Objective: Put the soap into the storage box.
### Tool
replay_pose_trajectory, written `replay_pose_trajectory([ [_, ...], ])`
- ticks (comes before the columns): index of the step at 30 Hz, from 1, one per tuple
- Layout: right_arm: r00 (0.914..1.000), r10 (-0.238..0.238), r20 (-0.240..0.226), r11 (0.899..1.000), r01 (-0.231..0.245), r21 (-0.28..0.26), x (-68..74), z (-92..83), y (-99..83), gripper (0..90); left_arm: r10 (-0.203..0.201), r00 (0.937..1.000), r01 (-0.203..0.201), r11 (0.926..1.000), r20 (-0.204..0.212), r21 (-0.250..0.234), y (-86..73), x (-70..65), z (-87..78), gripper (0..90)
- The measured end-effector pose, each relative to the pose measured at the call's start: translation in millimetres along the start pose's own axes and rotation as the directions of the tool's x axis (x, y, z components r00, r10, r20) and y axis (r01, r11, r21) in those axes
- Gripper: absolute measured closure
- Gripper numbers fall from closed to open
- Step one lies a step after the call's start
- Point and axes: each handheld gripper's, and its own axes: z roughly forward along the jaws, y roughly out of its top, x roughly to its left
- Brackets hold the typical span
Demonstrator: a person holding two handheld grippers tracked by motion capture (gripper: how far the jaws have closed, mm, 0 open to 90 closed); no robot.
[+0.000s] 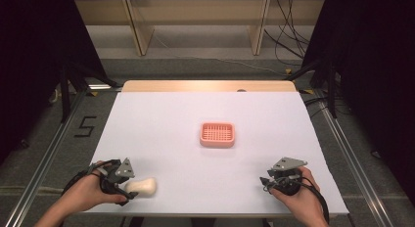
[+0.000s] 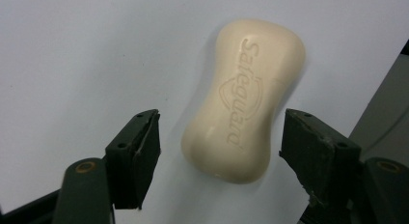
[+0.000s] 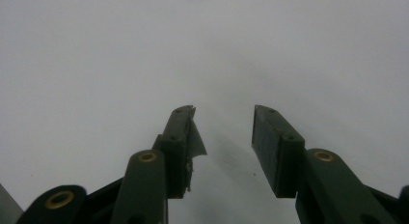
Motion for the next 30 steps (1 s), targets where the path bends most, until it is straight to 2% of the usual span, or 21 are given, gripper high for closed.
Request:
replay_pose_trajectory([
  [1,0.9999,-0.013,0.006,1.000,0.013,-0.008,-1.6,0.8,-0.7,59.0,-0.010,0.9998,0.010,0.9999,0.016,0.010,2.1,1.6,0.7,29.6],
  [2,1.0000,0.001,0.000,1.000,-0.001,-0.012,-1.9,0.5,-0.9,58.1,-0.017,0.9994,0.016,0.9998,0.029,0.014,3.8,2.3,1.0,29.6],
  [3,1.0000,0.001,0.000,1.000,-0.001,-0.012,-1.9,0.5,-0.9,58.1,-0.017,0.9994,0.016,0.9998,0.029,0.014,3.8,2.3,1.0,29.6],
  [4,1.0000,0.000,0.004,1.000,0.000,-0.015,-2.6,0.5,-1.0,57.8,-0.019,0.9987,0.018,0.9994,0.046,0.029,5.9,3.8,1.4,29.6],
  [5,0.9996,0.028,-0.003,1.000,-0.028,-0.006,-2.5,0.0,-1.5,57.0,-0.013,0.9971,0.008,0.9975,0.074,0.070,8.8,6.0,0.8,29.6],
  [7,0.9994,0.034,-0.005,0.999,-0.034,-0.006,-2.6,0.2,-1.7,56.8,0.032,0.9955,-0.042,0.9938,0.090,0.103,12.0,8.4,1.9,29.5],
  [8,0.9995,0.032,-0.003,0.999,-0.032,-0.009,-3.0,0.3,-1.6,56.8,0.081,0.9923,-0.092,0.9884,0.094,0.120,14.5,10.0,2.1,29.6],
  [10,0.9995,0.030,0.001,0.999,-0.030,-0.010,-2.8,0.4,-1.0,56.5,0.099,0.9899,-0.113,0.9836,0.102,0.141,18.8,11.3,2.5,30.3],
  [11,0.9995,0.030,0.001,0.999,-0.030,-0.010,-2.8,0.4,-1.0,56.5,0.099,0.9899,-0.113,0.9836,0.102,0.141,18.8,11.3,2.5,30.5],
  [13,0.9999,0.009,0.008,1.000,-0.009,-0.017,-2.9,1.4,-1.0,55.8,0.136,0.9836,-0.154,0.9752,0.118,0.159,25.2,12.5,3.1,30.8],
  [14,1.0000,0.000,0.008,1.000,0.000,-0.027,-3.3,2.3,-1.2,55.7,0.133,0.9837,-0.152,0.9746,0.121,0.164,26.8,11.8,3.6,30.8],
  [16,1.0000,0.002,0.001,1.000,-0.002,-0.016,-3.3,3.1,-1.5,55.3,0.153,0.9794,-0.175,0.9692,0.132,0.174,30.7,11.8,5.5,30.8],
  [17,0.9995,0.032,-0.004,0.999,-0.032,-0.002,-1.5,2.5,-1.4,55.2,0.161,0.9773,-0.184,0.9662,0.138,0.180,32.5,11.8,6.7,30.8],
  [20,0.9999,0.016,0.000,1.000,-0.016,-0.009,-2.9,3.1,-1.8,54.6,0.166,0.9754,-0.192,0.9621,0.145,0.193,35.6,11.0,8.9,31.0],
  [21,0.9999,0.016,0.000,1.000,-0.016,-0.009,-2.9,3.1,-1.8,54.6,0.178,0.9724,-0.206,0.9576,0.151,0.201,37.9,11.5,10.2,31.0],
  [22,0.9999,0.015,0.000,1.000,-0.015,-0.009,-2.8,3.0,-1.8,54.4,0.175,0.9718,-0.206,0.9568,0.158,0.206,39.3,10.7,11.9,31.1],
  [23,0.9995,0.032,-0.005,0.999,-0.032,-0.003,-1.7,2.5,-1.4,54.1,0.190,0.9684,-0.222,0.9525,0.161,0.209,40.6,11.2,13.0,31.2],
  [25,0.9994,0.032,-0.009,0.999,-0.032,-0.001,-1.3,2.9,-1.6,53.6,0.204,0.9632,-0.241,0.9439,0.175,0.226,42.6,10.5,17.2,32.0],
  [30,0.9996,0.024,-0.015,1.000,-0.024,0.003,-1.6,4.8,-2.2,53.2,0.208,0.9583,-0.253,0.9370,0.196,0.241,44.7,9.1,25.0,34.5],
])
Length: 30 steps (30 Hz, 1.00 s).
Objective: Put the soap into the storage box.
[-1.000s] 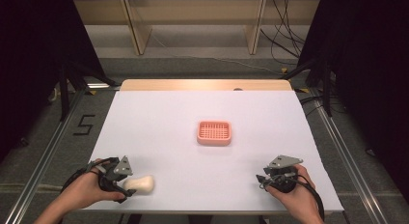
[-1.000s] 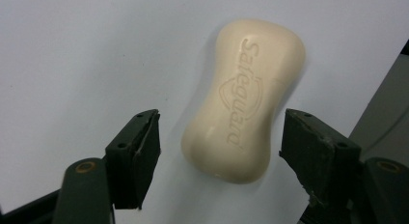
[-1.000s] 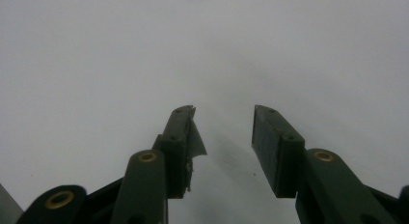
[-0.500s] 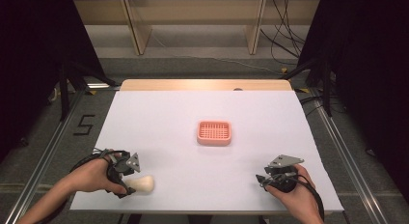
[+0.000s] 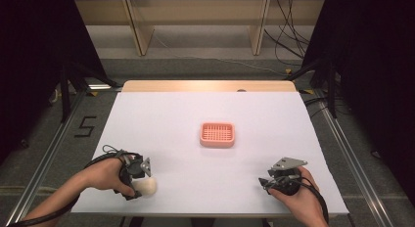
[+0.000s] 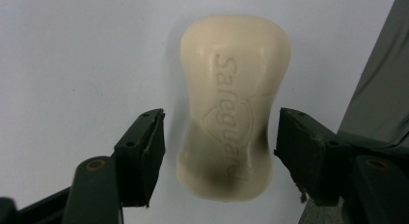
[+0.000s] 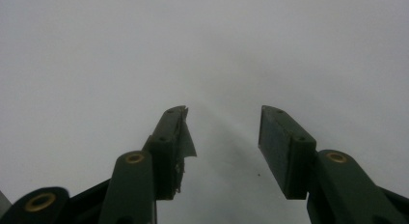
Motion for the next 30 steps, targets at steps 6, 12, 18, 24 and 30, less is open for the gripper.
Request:
replay_pose_trajectory([
  [6,1.0000,0.001,-0.006,1.000,-0.001,0.003,1.1,0.8,-0.1,52.5,-0.010,0.9999,0.010,0.9999,0.011,0.007,3.0,2.6,4.7,37.6],
  [12,0.9999,0.012,-0.010,1.000,-0.012,0.008,2.0,1.1,0.3,52.4,0.006,0.9998,-0.007,0.9996,0.021,0.029,5.5,3.1,10.0,38.8],
  [18,0.9998,-0.009,-0.015,1.000,0.010,0.005,1.5,3.7,-0.8,52.3,-0.008,0.9986,0.007,0.9997,0.052,0.023,6.7,2.0,15.2,42.6],
  [24,0.9998,-0.011,-0.018,1.000,0.011,0.007,1.5,4.0,-1.0,52.2,0.033,0.9987,-0.034,0.9993,0.039,0.016,8.2,3.3,16.7,48.6],
  [30,0.9997,0.005,-0.022,1.000,-0.005,0.022,2.5,3.4,-0.6,51.9,0.019,0.9996,-0.019,0.9998,0.020,-0.006,6.6,1.1,16.2,49.3],
])
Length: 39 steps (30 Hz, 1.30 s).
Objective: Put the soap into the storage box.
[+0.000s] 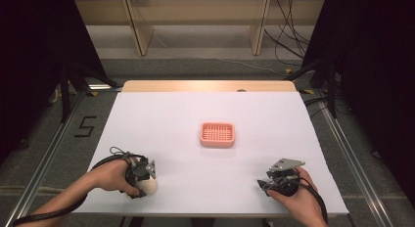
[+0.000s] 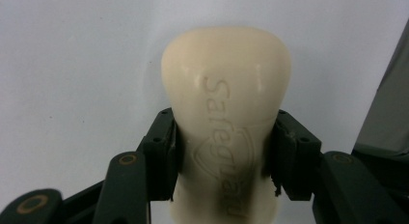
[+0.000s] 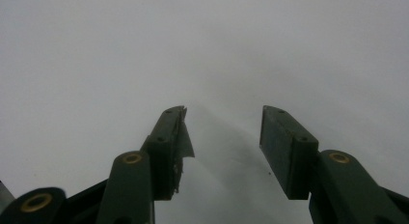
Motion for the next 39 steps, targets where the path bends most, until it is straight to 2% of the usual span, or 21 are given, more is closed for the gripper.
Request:
replay_pose_trajectory([
  [2,1.0000,0.003,0.001,1.000,-0.003,0.002,0.4,0.0,0.0,51.8,-0.003,1.0000,0.003,1.0000,-0.008,-0.007,-1.1,-0.1,-0.2,49.3],
  [3,0.9999,-0.014,0.006,1.000,0.015,-0.020,-0.2,2.5,-0.8,51.8,-0.009,0.9999,0.009,0.9998,-0.007,-0.016,-2.6,-0.2,-0.7,49.4],
  [13,1.0000,0.009,0.002,1.000,-0.009,-0.008,1.4,1.9,-0.5,51.3,-0.020,0.9997,0.019,0.9979,-0.014,-0.062,-8.0,-2.4,-4.9,49.5],
  [14,1.0000,0.008,0.001,1.000,-0.008,-0.009,1.4,2.0,-0.5,51.3,-0.022,0.9994,0.019,0.9962,-0.027,-0.085,-8.1,-2.4,-8.3,49.5],
  [16,1.0000,0.008,0.001,1.000,-0.008,-0.009,1.5,2.1,-0.5,51.2,-0.021,0.9994,0.018,0.9951,-0.028,-0.097,-8.0,-2.2,-10.6,49.5],
  [18,1.0000,0.005,0.000,1.000,-0.005,-0.004,1.3,1.7,-0.3,51.2,-0.035,0.9986,0.029,0.9900,-0.041,-0.138,-8.1,-1.8,-14.5,49.5],
  [21,1.0000,0.006,0.000,1.000,-0.006,-0.005,1.3,1.7,-0.3,51.1,-0.038,0.9973,0.028,0.9878,-0.063,-0.154,-7.9,-1.2,-16.3,49.5],
  [23,1.0000,0.006,0.000,1.000,-0.006,-0.004,1.3,1.8,-0.4,51.1,-0.045,0.9965,0.032,0.9831,-0.070,-0.180,-7.9,0.2,-17.9,49.5],
  [24,1.0000,0.005,-0.001,1.000,-0.005,-0.003,1.3,1.9,-0.5,51.0,-0.065,0.9949,0.048,0.9772,-0.076,-0.207,-7.9,1.1,-18.6,49.5],
  [26,1.0000,0.010,0.001,1.000,-0.010,-0.020,1.9,3.4,-1.0,51.0,-0.080,0.9935,0.060,0.9712,-0.081,-0.231,-7.7,3.4,-20.0,49.5],
  [27,0.9999,0.011,0.000,1.000,-0.011,-0.020,2.0,3.5,-1.0,50.9,-0.113,0.9900,0.087,0.9604,-0.084,-0.265,-7.6,3.0,-19.9,49.5],
  [28,0.9999,0.011,0.000,1.000,-0.011,-0.020,2.0,3.5,-1.0,50.9,-0.113,0.9900,0.087,0.9604,-0.084,-0.265,-7.6,3.0,-19.9,49.6],
  [30,1.0000,0.009,0.000,1.000,-0.009,-0.021,1.7,3.7,-1.0,50.8,-0.141,0.9873,0.113,0.9464,-0.072,-0.302,-7.8,5.9,-21.2,49.5],
  [31,1.0000,0.010,0.000,1.000,-0.010,-0.022,1.8,3.7,-1.0,50.8,-0.156,0.9851,0.125,0.9366,-0.072,-0.328,-7.5,6.0,-21.1,49.6],
  [33,0.9999,0.011,0.001,1.000,-0.011,-0.021,1.8,3.6,-1.1,50.8,-0.148,0.9859,0.115,0.9372,-0.077,-0.329,-7.6,7.0,-22.3,49.5],
  [34,1.0000,0.008,0.003,1.000,-0.008,-0.024,1.5,3.8,-1.1,50.7,-0.162,0.9843,0.128,0.9304,-0.071,-0.343,-7.5,6.5,-22.7,49.5],
  [35,0.9999,0.015,0.000,1.000,-0.015,-0.020,2.0,3.6,-1.2,50.7,-0.175,0.9821,0.137,0.9192,-0.070,-0.369,-7.1,6.2,-23.4,49.6],
  [36,0.9998,0.020,0.000,1.000,-0.020,-0.017,2.4,3.4,-1.2,50.7,-0.167,0.9831,0.127,0.9193,-0.076,-0.372,-6.8,6.5,-24.4,49.6],
  [37,0.9989,0.046,-0.002,0.999,-0.046,-0.013,4.8,3.5,-1.4,50.6,-0.200,0.9778,0.159,0.9011,-0.062,-0.403,-5.7,4.6,-23.0,49.6],
  [38,0.9997,0.022,0.006,1.000,-0.022,-0.021,3.5,4.4,-1.9,50.6,-0.198,0.9779,0.155,0.9028,-0.068,-0.401,-5.5,4.8,-23.7,49.6],
  [39,0.9997,0.022,0.003,1.000,-0.022,-0.020,3.4,4.4,-1.8,50.5,-0.181,0.9803,0.135,0.9075,-0.079,-0.398,-4.8,5.6,-25.0,49.5],
])
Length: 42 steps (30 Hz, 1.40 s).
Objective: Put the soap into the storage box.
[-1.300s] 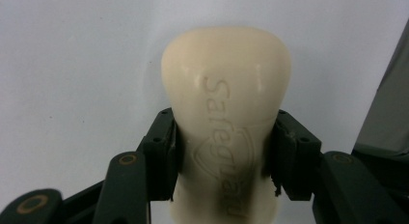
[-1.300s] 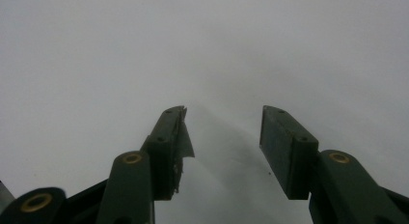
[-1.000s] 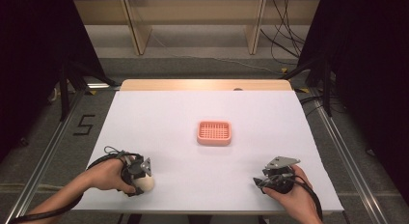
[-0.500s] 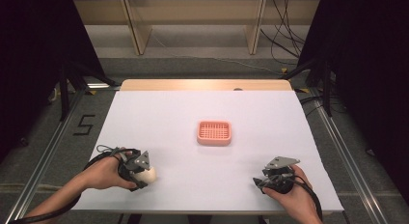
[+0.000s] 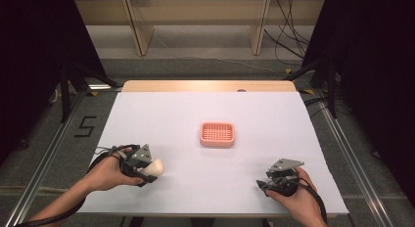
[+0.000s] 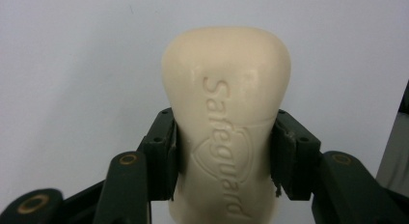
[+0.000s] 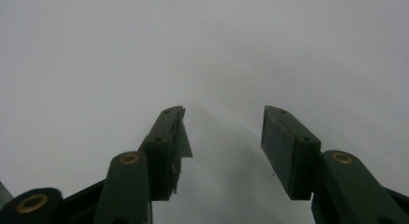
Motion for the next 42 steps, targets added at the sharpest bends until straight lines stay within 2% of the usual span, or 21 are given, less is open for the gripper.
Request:
replay_pose_trajectory([
  [2,1.0000,0.000,0.000,1.000,0.000,-0.002,0.0,0.1,0.0,50.4,0.005,1.0000,-0.005,1.0000,-0.006,-0.007,1.0,0.0,-0.7,49.6],
  [3,1.0000,0.000,0.000,1.000,0.000,-0.002,-0.1,0.1,0.0,50.4,-0.015,0.9999,0.015,0.9996,-0.003,-0.024,1.3,-1.6,-0.2,49.6],
  [4,0.9996,-0.026,0.009,1.000,0.026,-0.011,-2.4,0.7,0.3,50.3,-0.016,0.9999,0.016,0.9995,-0.005,-0.028,2.0,-1.3,-0.8,49.6],
  [5,0.9998,-0.017,0.004,1.000,0.017,-0.004,-1.6,0.2,0.2,50.2,-0.018,0.9998,0.018,0.9994,-0.002,-0.029,2.5,-1.3,-1.0,49.5],
  [6,0.9999,-0.015,0.003,1.000,0.015,-0.003,-1.6,0.2,0.2,50.2,0.001,1.0000,-0.001,0.9994,-0.008,-0.033,3.7,-0.1,-2.0,49.5],
  [8,0.9999,-0.015,0.003,1.000,0.015,-0.005,-1.6,0.4,0.2,50.1,0.002,0.9999,-0.003,0.9993,-0.010,-0.038,5.0,0.1,-2.9,49.5],
  [9,0.9999,-0.015,0.003,1.000,0.015,-0.005,-1.6,0.5,0.3,50.0,-0.017,0.9998,0.017,0.9980,-0.012,-0.061,5.6,-0.8,-1.9,49.5],
  [10,0.9998,-0.020,0.005,1.000,0.020,-0.008,-2.0,0.7,0.3,50.0,0.010,0.9999,-0.010,0.9994,-0.009,-0.034,6.4,1.2,-3.7,49.6],
  [11,0.9999,-0.014,0.003,1.000,0.014,-0.004,-1.6,0.6,0.2,50.0,-0.014,0.9999,0.014,0.9986,-0.007,-0.051,6.6,-0.3,-2.6,49.6],
  [15,0.9999,-0.013,0.003,1.000,0.013,-0.004,-1.8,0.5,0.3,49.9,-0.005,0.9998,0.004,0.9971,-0.020,-0.076,9.4,1.3,-2.0,49.6],
  [16,0.9999,-0.012,0.002,1.000,0.012,-0.003,-1.7,0.5,0.3,49.8,0.025,0.9995,-0.026,0.9985,-0.022,-0.048,10.4,4.0,-4.0,49.5],
  [17,0.9999,-0.011,0.002,1.000,0.011,-0.002,-1.7,0.5,0.3,49.8,0.002,0.9999,-0.003,0.9977,-0.015,-0.068,11.1,3.2,-2.6,49.5],
  [18,0.9999,-0.012,0.002,1.000,0.012,-0.002,-1.7,0.7,0.2,49.8,0.020,0.9995,-0.021,0.9977,-0.026,-0.065,11.9,4.3,-3.4,49.6],
  [24,0.9996,-0.027,0.006,1.000,0.027,-0.014,-2.9,1.7,0.4,49.8,0.021,0.9992,-0.024,0.9966,-0.033,-0.078,17.8,5.5,-3.5,49.6],
  [25,0.9996,-0.028,-0.006,1.000,0.028,0.003,-3.5,0.1,1.0,49.7,0.029,0.9987,-0.032,0.9963,-0.042,-0.079,18.8,6.0,-3.9,49.5],
  [31,0.9998,-0.016,-0.012,1.000,0.016,0.012,-3.2,-1.2,1.6,49.3,0.013,0.9988,-0.017,0.9947,-0.047,-0.101,24.5,9.6,-4.4,49.5],
  [33,0.9996,-0.025,-0.011,1.000,0.025,0.003,-4.0,-0.6,1.2,49.2,0.024,0.9986,-0.029,0.9945,-0.046,-0.100,26.3,11.5,-5.7,49.5],
  [36,0.9997,-0.022,-0.007,1.000,0.021,-0.016,-3.8,0.1,0.7,49.2,0.015,0.9984,-0.021,0.9939,-0.054,-0.109,27.6,11.8,-5.7,49.5],
  [38,0.9998,-0.021,-0.006,1.000,0.021,-0.017,-3.8,0.2,0.5,49.2,0.023,0.9984,-0.029,0.9937,-0.051,-0.108,29.4,13.2,-7.2,49.6],
  [42,0.9997,-0.022,-0.010,1.000,0.022,-0.007,-3.8,-0.4,1.0,49.1,0.010,0.9983,-0.017,0.9922,-0.057,-0.123,30.8,13.6,-7.3,49.5],
])
